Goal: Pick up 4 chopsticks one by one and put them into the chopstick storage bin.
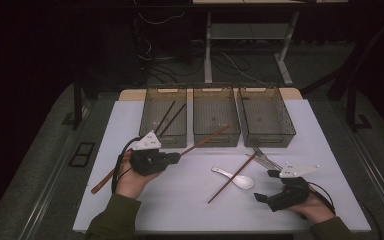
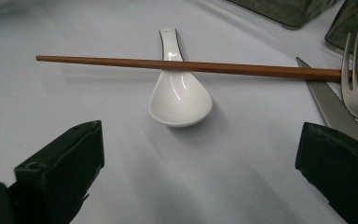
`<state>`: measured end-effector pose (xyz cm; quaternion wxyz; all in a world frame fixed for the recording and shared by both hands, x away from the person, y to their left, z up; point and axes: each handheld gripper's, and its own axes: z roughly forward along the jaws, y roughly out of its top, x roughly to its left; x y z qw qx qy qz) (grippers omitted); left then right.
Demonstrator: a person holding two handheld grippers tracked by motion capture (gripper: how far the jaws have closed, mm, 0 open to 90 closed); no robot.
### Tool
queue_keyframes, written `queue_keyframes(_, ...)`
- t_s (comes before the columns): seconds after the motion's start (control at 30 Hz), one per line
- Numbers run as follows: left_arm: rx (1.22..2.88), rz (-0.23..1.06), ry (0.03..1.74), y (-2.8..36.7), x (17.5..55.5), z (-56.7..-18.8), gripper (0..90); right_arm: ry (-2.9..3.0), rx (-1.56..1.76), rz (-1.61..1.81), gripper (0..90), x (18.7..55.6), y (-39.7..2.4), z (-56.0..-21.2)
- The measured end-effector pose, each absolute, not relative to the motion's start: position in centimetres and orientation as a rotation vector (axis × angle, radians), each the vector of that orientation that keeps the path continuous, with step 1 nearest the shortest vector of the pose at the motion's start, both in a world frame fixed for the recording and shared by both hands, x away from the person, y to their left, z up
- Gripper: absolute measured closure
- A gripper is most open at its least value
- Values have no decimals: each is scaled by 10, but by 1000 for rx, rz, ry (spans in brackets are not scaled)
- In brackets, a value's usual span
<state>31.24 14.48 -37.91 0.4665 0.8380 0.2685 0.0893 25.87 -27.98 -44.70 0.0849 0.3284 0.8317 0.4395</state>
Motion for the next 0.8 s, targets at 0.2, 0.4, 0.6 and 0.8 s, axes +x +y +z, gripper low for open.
queue_keyframes(0.2, 2029, 228, 691, 151, 324, -377, 841, 2485, 981, 1311, 9, 260, -279, -448)
queue_keyframes(0.4, 2011, 256, 700, 154, 331, -370, 841, 2488, 989, 1296, 9, 259, -278, -448)
queue_keyframes(0.6, 2004, 281, 715, 158, 339, -365, 841, 2483, 999, 1292, 9, 260, -279, -449)
queue_keyframes(0.8, 1993, 315, 748, 163, 352, -361, 841, 2487, 1003, 1294, 9, 260, -279, -449)
